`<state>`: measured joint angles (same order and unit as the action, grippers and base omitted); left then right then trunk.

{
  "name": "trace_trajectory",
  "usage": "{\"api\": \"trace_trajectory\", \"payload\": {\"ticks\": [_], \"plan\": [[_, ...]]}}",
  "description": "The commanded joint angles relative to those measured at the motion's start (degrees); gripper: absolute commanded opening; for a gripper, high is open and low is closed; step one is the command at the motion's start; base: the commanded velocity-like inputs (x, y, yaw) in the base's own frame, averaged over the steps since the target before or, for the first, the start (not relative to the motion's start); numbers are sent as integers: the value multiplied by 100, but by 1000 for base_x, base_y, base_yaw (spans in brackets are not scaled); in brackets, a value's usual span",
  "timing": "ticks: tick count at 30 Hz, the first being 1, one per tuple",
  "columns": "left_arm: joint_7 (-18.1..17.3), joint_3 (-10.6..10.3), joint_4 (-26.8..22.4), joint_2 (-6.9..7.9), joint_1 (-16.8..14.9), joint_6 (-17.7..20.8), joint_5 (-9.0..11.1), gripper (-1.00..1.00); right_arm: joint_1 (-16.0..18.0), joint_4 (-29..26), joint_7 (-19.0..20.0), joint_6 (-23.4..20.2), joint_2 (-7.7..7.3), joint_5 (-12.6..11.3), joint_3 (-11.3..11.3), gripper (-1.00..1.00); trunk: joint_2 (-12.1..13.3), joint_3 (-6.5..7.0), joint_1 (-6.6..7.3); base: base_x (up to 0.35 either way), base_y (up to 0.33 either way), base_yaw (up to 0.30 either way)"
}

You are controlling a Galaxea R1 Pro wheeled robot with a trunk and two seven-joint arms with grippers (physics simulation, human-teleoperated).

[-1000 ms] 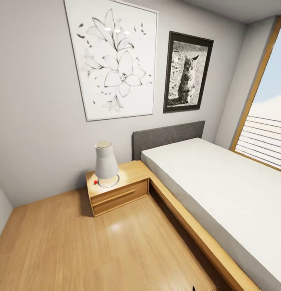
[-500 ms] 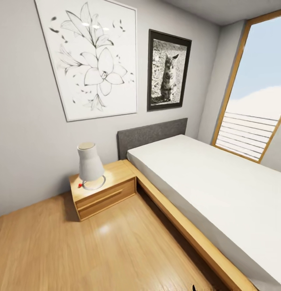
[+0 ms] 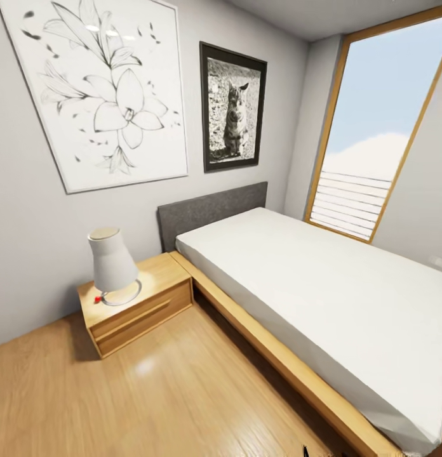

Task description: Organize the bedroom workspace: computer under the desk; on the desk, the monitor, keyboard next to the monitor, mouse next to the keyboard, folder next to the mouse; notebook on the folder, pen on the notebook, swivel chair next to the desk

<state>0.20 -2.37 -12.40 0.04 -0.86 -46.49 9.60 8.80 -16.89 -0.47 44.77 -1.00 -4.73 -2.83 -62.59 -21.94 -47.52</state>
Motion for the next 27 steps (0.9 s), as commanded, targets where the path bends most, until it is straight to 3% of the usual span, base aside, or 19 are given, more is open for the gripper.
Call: {"api": "trace_trajectory", "payload": {"ticks": [1, 8, 27], "plan": [[-4, -28, 16, 0, -2, -17, 40, 100, 6, 6, 12, 19, 1, -43, 11, 100, -4, -8, -1, 69, 0, -275], [-53, -84, 383, 2, -2, 29, 2, 100, 4, 42, 21, 19, -5, -54, 11, 100, -4, -10, -1, 25, 0, -292], [-8, -88, 414, -4, -2, 69, 8, 100, 7, 230, 13, 14, 5, -55, 24, 100, -4, 80, -1, 0, 0, -300]]}}
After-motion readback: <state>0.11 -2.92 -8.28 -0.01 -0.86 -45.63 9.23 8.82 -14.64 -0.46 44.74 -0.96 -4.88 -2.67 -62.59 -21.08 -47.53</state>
